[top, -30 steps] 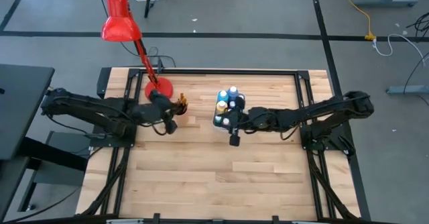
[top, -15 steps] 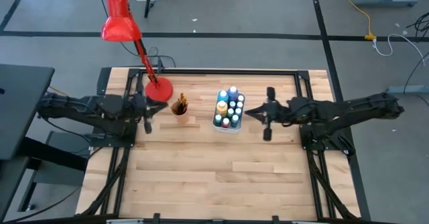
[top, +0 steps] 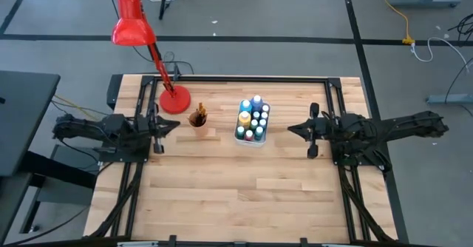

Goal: Pick & Place Paint Supplies
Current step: Return to Home Position

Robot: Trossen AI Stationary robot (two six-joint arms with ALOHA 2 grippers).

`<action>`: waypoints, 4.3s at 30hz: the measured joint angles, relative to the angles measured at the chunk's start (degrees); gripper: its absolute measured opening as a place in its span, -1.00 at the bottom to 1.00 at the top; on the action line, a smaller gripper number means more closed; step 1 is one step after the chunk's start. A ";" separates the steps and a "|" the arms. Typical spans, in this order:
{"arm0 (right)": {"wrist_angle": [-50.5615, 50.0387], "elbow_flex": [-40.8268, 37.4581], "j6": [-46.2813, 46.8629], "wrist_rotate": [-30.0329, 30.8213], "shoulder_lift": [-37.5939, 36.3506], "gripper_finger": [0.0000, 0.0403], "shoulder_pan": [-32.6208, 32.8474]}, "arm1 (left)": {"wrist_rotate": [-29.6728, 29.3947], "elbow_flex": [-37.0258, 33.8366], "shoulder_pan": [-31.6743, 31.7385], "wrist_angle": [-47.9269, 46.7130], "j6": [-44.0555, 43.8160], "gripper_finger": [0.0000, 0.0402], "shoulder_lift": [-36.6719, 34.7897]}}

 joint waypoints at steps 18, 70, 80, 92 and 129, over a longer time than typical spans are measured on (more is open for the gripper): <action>-1.20 -10.58 -6.02 -10.48 -17.44 -0.97 0.07 | 6.26 -5.35 0.00 -3.62 3.67 -0.90 -8.63; 6.68 -22.31 -0.44 -14.48 -18.87 -0.97 0.07 | 7.05 -9.52 0.00 -8.12 -2.00 -0.90 -8.61; 6.66 -22.31 -0.46 -14.48 -18.87 -0.97 0.07 | 7.05 -9.52 0.00 -8.07 -2.02 -0.90 -8.61; 6.68 -22.31 -0.46 -14.48 -18.87 -0.97 0.05 | 7.07 -9.52 -0.02 -8.03 -2.04 -0.90 -8.61; 6.68 -22.29 -0.46 -14.49 -18.87 -0.97 0.05 | 7.08 -9.50 -0.01 -8.05 -2.04 -0.90 -8.61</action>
